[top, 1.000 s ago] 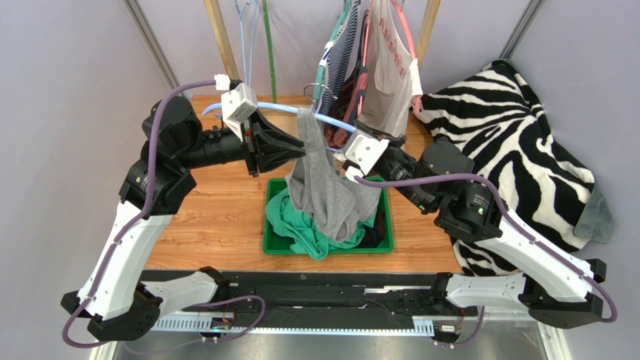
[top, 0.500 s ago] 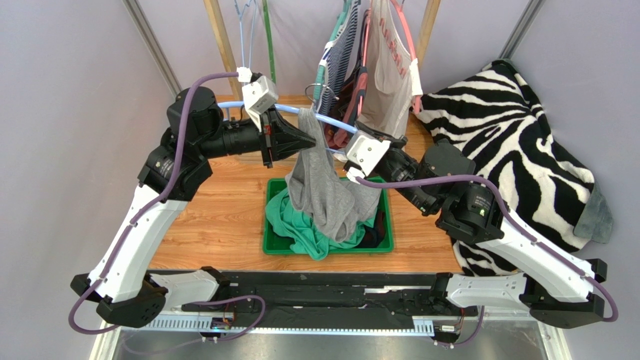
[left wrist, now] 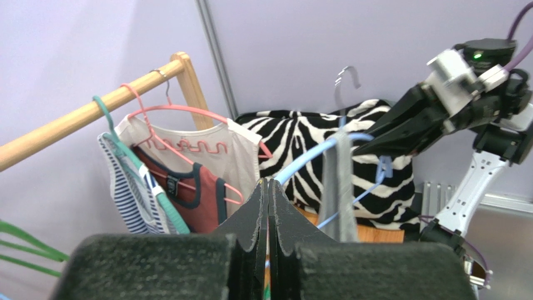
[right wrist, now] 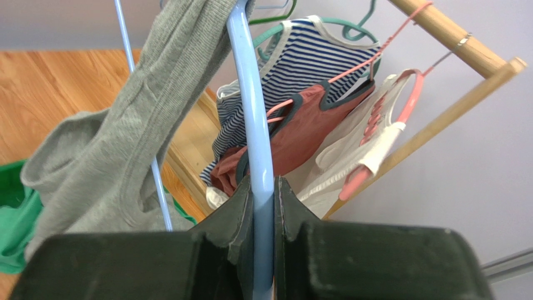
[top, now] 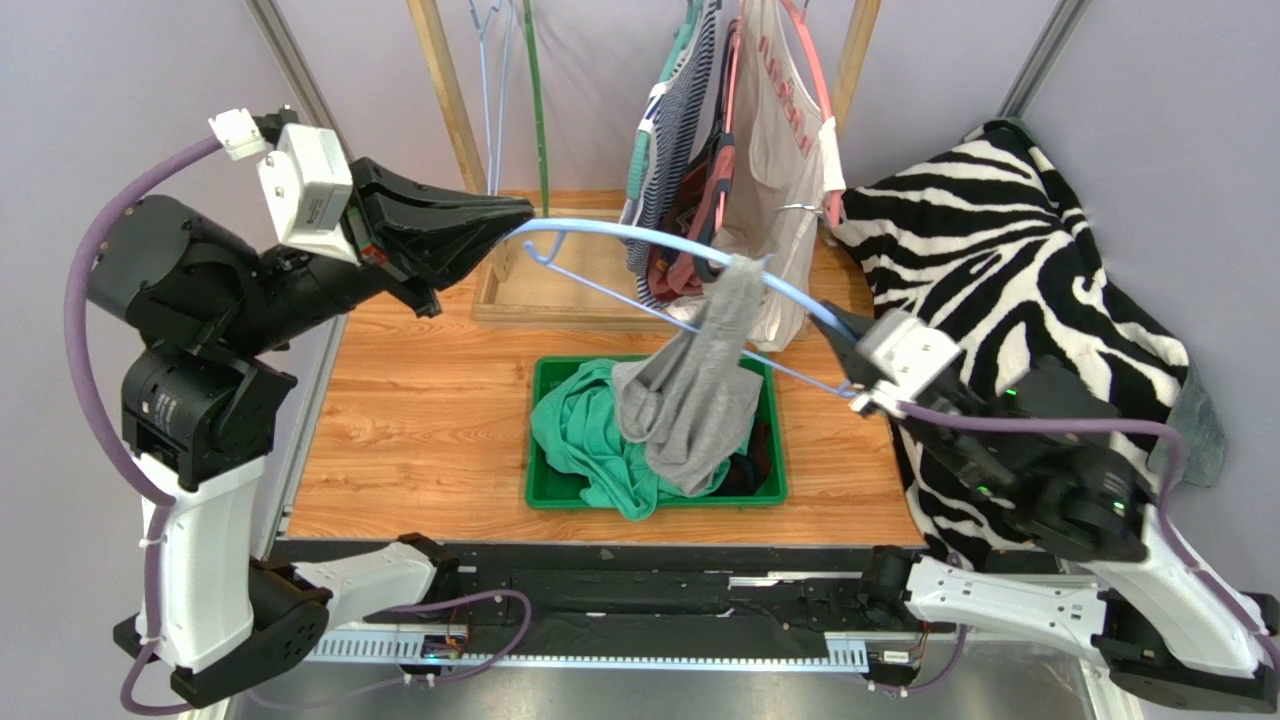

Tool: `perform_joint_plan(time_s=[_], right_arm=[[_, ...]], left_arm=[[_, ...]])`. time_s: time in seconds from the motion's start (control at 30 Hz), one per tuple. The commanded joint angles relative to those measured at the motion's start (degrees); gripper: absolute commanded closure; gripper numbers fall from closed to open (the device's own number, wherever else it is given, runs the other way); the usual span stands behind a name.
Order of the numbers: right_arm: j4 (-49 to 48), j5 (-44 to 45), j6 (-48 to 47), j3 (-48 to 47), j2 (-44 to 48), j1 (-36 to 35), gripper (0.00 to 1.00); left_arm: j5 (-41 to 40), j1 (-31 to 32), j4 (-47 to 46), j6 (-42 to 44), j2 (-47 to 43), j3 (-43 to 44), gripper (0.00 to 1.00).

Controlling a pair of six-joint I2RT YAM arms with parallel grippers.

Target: Remove the tank top from the hanger

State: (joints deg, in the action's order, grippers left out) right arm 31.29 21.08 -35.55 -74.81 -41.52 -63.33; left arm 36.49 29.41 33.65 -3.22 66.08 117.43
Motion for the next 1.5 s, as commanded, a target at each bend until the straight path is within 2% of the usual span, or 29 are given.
perform_joint_plan(time_s=[0.0,0.13,0.2,0.23,0.27,0.33,0.37,0.47,0.97,1.3,1.37,1.47], right_arm=[[0.18,0.45,7.69,-0.43,5.65,-0.39,1.00],[-0.88,1.16,7.08,-1.30,3.64,-0.30,1.00],[-1.93,1.42,6.55,-2.27,0.32,-0.30,1.00],[-2.28,1.51,5.94,-3.49,-1.01,-0.30,1.00],[-3.24,0.90,5.76,-4.03,-2.15,-0.30,1.00],[-4.30,0.28,5.32,-5.34,-5.39,-0.30,1.00],[-5.09,-0.33,4.97,-6.66,-6.37,-0.30,1.00],[-5.80,-1.48,4.53,-8.77,-10.50,-0.30,1.00],[-4.75,-4.47,1.89,-18.97,-20.88,-1.36,1.00],[-4.48,-3.06,1.62,-18.80,-23.08,-2.85,1.00],[-4.48,-2.98,1.71,-18.89,-23.26,-2.85,1.00],[-4.39,-3.06,1.89,-19.06,-23.61,-3.03,1.00]], left_arm=[[-0.91,-1.02,1.51,-0.29,1.15,-1.75,1.00],[7.18,-0.76,-2.97,-6.43,-0.95,-10.71,1.00],[9.65,0.64,-3.24,-7.15,-1.40,-14.66,0.92],[10.00,1.09,-3.15,-7.06,-1.83,-15.81,0.79],[10.26,1.44,-3.24,-6.97,-1.92,-16.87,0.60],[9.83,2.41,-3.15,-6.97,-2.10,-18.90,0.45],[9.13,2.49,-3.15,-6.62,-2.01,-19.34,0.32],[7.38,2.67,-2.89,-5.48,-2.45,-20.48,0.29],[-0.01,2.93,-1.39,-3.90,-6.23,-26.90,0.31],[-1.77,3.29,-4.91,-6.53,-2.72,-24.00,0.29],[-2.04,3.20,-5.26,-6.36,-2.19,-23.74,0.30],[-2.48,3.37,-5.87,-6.27,-1.40,-23.56,0.38]])
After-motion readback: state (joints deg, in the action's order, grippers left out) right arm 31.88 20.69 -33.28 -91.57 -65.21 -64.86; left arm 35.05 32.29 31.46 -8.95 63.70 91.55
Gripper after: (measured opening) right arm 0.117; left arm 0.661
